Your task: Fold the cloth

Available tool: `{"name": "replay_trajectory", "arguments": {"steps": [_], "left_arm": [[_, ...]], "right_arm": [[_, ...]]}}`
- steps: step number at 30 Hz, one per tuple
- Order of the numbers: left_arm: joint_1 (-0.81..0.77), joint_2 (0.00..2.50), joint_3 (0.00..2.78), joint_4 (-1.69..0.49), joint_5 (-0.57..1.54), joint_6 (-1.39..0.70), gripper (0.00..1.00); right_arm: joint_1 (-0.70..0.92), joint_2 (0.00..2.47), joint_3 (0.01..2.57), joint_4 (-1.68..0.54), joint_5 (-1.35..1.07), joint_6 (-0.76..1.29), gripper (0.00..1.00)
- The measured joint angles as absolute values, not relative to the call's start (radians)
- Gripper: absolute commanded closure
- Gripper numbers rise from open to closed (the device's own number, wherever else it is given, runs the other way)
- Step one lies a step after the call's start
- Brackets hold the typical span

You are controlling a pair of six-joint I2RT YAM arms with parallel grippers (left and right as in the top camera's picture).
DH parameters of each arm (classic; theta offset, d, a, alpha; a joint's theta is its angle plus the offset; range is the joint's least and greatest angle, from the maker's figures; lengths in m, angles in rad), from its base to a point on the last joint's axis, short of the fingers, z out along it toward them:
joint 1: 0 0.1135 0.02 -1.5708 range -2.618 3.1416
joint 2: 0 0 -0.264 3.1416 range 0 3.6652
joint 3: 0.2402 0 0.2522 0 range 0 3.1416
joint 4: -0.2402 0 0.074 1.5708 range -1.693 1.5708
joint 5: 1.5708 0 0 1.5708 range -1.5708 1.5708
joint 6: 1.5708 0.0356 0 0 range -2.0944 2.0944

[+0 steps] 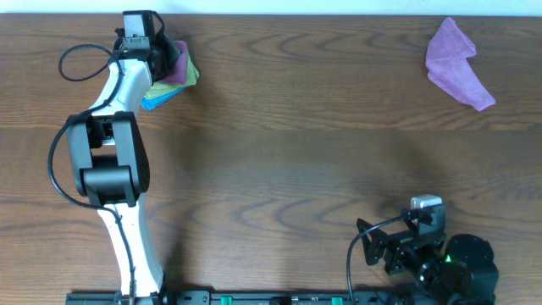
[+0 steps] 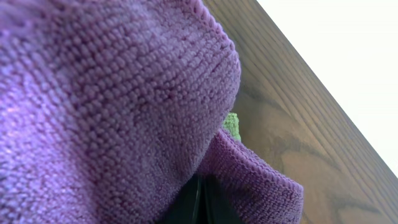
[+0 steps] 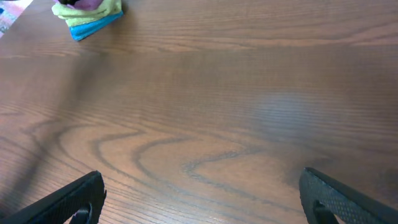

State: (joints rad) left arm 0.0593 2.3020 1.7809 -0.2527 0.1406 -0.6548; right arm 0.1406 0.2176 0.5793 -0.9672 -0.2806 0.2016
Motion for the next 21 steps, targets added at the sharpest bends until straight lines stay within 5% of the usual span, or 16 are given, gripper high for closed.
{"name": "replay_trajectory", "arguments": {"steps": [21], "left_arm": [[0.085,2.302,2.047,-0.484,0.173,-0.618,0.95]], "right_arm": [[0.141,0.218,0.579,-0.967,-0.281,0.202,0.01]]}}
